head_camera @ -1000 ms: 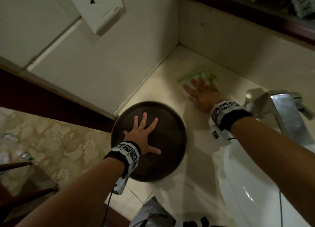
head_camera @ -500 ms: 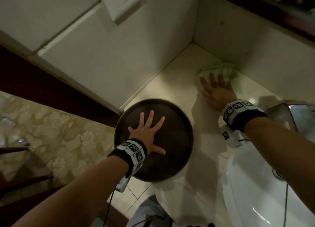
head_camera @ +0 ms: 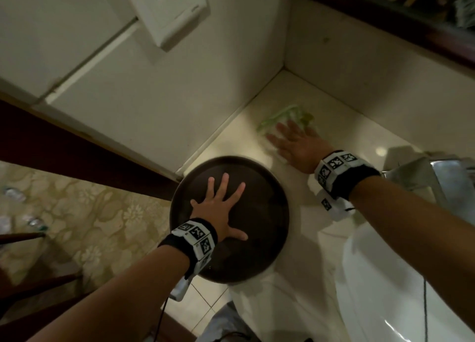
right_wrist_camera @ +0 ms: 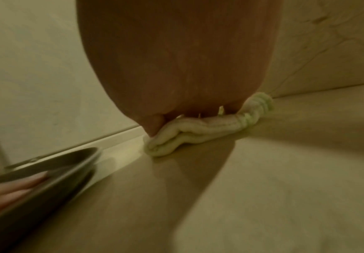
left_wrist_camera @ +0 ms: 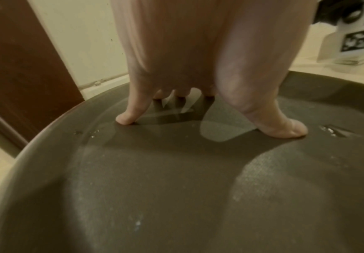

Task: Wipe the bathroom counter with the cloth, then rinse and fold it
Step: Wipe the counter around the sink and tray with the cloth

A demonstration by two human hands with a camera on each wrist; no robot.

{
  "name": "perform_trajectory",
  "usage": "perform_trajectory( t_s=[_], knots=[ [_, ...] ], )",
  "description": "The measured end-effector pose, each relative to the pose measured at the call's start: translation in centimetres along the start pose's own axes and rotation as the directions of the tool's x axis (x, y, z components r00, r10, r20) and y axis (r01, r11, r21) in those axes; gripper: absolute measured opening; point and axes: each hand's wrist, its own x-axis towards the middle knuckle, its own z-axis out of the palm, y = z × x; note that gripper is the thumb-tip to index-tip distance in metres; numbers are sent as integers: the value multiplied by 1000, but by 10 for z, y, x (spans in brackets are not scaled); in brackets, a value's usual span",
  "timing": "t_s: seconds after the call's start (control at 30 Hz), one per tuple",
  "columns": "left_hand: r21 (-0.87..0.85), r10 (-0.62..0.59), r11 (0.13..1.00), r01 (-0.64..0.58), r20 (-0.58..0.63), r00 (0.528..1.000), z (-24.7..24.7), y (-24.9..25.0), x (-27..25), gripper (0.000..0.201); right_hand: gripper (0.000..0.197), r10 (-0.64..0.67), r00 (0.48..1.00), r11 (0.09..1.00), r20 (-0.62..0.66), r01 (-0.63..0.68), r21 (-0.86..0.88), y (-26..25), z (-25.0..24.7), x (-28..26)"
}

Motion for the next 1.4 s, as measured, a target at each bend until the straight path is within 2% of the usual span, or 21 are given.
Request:
perform_trajectory(
  t_s=[0.07,0.17,0.23,0.3,0.4,0.47,0.57,0.73,0.8,0.87,1.1,1.23,1.4],
  knots=[
    [-4,1,1000,-1,-3,1000,0,0,0,122,59,56,998,998,6,-56,4,20,-4,4],
    [-11,7,1000,-7,-7,1000,2,0,0,122,71,151,988,988,24,-151,41,52,-13,8],
    [-16,9,1000,-9,-6,1000,2,0,0,122,81,198,978,969,71,-206,137,62,-20,9],
    [-11,9,1000,-10,-7,1000,2,-1,-1,122,87,217,971,962,103,-230,144,59,-23,12],
    [-9,10,1000,-10,-17,1000,1,0,0,122,58,254,965,958,66,-260,120,47,-18,15],
    [-8,6,1000,-6,-18,1000,1,0,-1,122,55,230,969,959,87,-241,147,37,-17,15],
    [-18,9,1000,-9,-20,1000,2,0,-2,122,56,131,985,982,112,-145,124,8,-20,10],
    [-13,10,1000,-10,-20,1000,1,1,-4,123,52,15,990,1000,140,-17,12,-51,-17,7],
    [-14,10,1000,-10,-24,1000,1,2,-3,123,51,-7,984,999,179,-3,54,-64,-18,10],
    [-19,11,1000,-11,-22,1000,1,1,-3,123,50,-30,983,995,181,13,98,-69,-20,15],
    [-15,12,1000,-12,-19,1000,3,1,-1,123,50,-109,979,991,174,94,92,-79,-21,37],
    [-16,17,1000,-17,-18,1000,4,1,-1,123,49,-125,986,991,112,120,55,-76,-18,43],
    [-24,16,1000,-17,-24,1000,3,1,-1,123,46,-92,993,987,71,81,140,-61,-25,56]
  ],
)
